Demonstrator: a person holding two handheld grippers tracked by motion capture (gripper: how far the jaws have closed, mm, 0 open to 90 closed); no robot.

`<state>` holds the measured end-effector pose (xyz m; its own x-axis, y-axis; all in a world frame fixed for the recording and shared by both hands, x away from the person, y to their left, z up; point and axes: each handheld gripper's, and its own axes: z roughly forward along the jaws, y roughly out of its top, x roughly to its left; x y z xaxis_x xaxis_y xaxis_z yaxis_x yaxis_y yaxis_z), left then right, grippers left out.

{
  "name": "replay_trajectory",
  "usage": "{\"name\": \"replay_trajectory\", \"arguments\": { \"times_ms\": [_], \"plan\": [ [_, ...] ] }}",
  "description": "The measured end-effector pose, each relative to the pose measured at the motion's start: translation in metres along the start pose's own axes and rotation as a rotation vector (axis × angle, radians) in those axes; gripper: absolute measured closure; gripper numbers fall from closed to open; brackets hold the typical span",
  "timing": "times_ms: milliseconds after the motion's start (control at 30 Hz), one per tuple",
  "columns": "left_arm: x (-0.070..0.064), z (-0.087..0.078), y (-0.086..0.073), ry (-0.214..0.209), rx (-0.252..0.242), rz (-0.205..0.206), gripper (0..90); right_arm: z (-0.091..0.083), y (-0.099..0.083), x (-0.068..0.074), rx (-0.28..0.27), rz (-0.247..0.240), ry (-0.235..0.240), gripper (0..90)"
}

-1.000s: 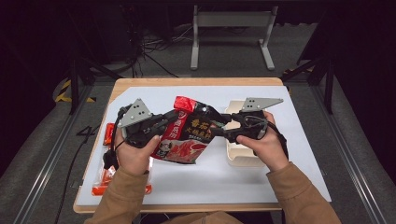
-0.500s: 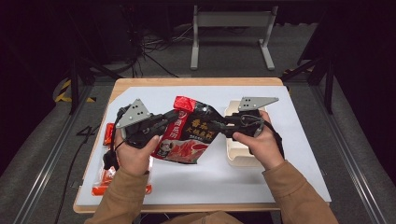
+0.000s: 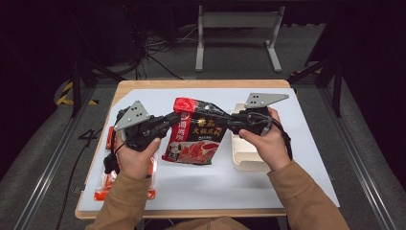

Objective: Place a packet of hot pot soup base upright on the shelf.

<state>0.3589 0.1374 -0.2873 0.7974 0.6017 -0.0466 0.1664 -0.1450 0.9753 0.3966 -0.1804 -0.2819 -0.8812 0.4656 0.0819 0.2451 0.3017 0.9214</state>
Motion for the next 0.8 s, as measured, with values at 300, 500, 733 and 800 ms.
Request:
{"name": "replay_trajectory", "arguments": {
  "times_ms": [300, 500, 733, 800],
  "plan": [
    [0.002, -0.001, 0.0, -0.007, -0.013, -0.009, 83.4, -0.006, 0.014, 0.001, 0.018, -0.024, -0.015, 78.8],
    [0.005, 0.0, 0.0, 0.015, -0.002, -0.023, 59.9, -0.015, 0.023, -0.004, 0.02, -0.046, -0.06, 78.8],
    [0.009, 0.001, -0.002, 0.019, 0.019, -0.023, 50.1, -0.032, 0.035, -0.012, 0.016, -0.067, -0.105, 78.7],
    [0.01, 0.001, -0.003, 0.02, 0.021, -0.025, 49.2, -0.036, 0.04, -0.014, 0.019, -0.082, -0.12, 78.6]
  ]
}}
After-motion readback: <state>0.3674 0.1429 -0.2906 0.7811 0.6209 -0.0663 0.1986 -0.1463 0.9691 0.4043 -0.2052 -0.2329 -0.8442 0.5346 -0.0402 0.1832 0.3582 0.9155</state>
